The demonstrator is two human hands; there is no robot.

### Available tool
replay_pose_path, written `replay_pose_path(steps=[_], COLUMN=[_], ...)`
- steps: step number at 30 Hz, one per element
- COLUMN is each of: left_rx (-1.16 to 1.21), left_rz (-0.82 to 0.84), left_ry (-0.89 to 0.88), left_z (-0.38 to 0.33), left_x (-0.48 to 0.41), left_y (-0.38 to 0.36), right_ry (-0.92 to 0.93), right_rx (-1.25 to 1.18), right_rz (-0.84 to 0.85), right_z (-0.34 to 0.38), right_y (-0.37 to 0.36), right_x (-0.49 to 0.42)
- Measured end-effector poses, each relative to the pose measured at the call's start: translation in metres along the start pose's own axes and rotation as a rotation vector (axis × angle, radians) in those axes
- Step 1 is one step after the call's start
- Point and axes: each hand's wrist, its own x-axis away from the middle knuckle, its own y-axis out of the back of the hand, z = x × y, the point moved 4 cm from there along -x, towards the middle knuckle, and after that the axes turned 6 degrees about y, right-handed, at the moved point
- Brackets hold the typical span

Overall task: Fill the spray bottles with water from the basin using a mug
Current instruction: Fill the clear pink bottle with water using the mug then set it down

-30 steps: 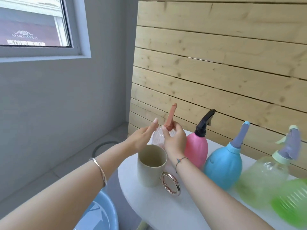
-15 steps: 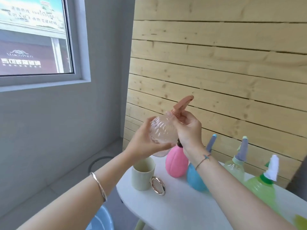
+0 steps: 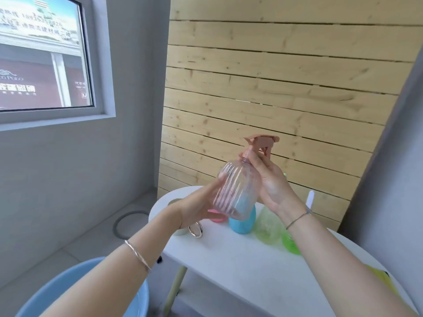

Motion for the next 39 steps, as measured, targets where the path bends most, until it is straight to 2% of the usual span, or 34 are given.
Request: replay_pose_path(steps=[3, 6, 7, 10, 12, 14, 16, 18, 20, 25, 28, 32, 39], left_rx=[-0.194, -0.254, -0.209, 0.004, 0.024, -0.034, -0.066, -0.124, -0.143, -0.053, -0.082, -0.158, -0.092], left_rz=[-0.194, -0.318, -0.285, 0.01, 0.092, 0.01, -0.151, -0.277, -0.332, -0.065, -0.088, -0.172, -0.132], left_ry=[-0.082, -0.196, -0.181, -0.043, -0.011, -0.053, -0.105, -0.162, -0.176, -0.04, 0.009, -0.031, -0.004], left_z=[-0.017, -0.03, -0.031, -0.022, -0.014, -0.012, -0.016, -0.021, -0.021, -0.011, -0.009, -0.016, 0.004], left_x=[0.0, 0.002, 0.003, 0.006, 0.006, 0.006, 0.009, 0.015, 0.018, 0.023, 0.025, 0.028, 0.024], left_y=[-0.017, -0.031, -0.034, -0.042, -0.04, -0.039, -0.043, -0.044, -0.042, -0.048, -0.056, -0.056, -0.046], right_ry=[0.098, 0.102, 0.08, -0.035, -0.046, 0.006, 0.032, 0.035, 0.02, -0.062, -0.016, 0.004, -0.009], right_rx=[0.119, 0.194, 0.186, 0.096, 0.051, 0.049, 0.052, 0.071, 0.08, 0.015, 0.015, 0.013, 0.081], right_rz=[-0.136, -0.126, -0.099, 0.02, 0.052, -0.007, -0.054, -0.046, -0.019, 0.035, -0.026, -0.055, -0.101], right_z=[0.006, 0.012, 0.015, 0.019, 0.018, 0.015, 0.012, 0.01, 0.009, 0.012, 0.012, 0.01, -0.005], right_y=[0.01, 0.01, 0.009, 0.01, 0.01, 0.012, 0.012, 0.009, 0.007, 0.009, 0.011, 0.011, 0.017], right_x=[0.009, 0.016, 0.018, 0.024, 0.028, 0.03, 0.031, 0.032, 0.032, 0.042, 0.048, 0.049, 0.045])
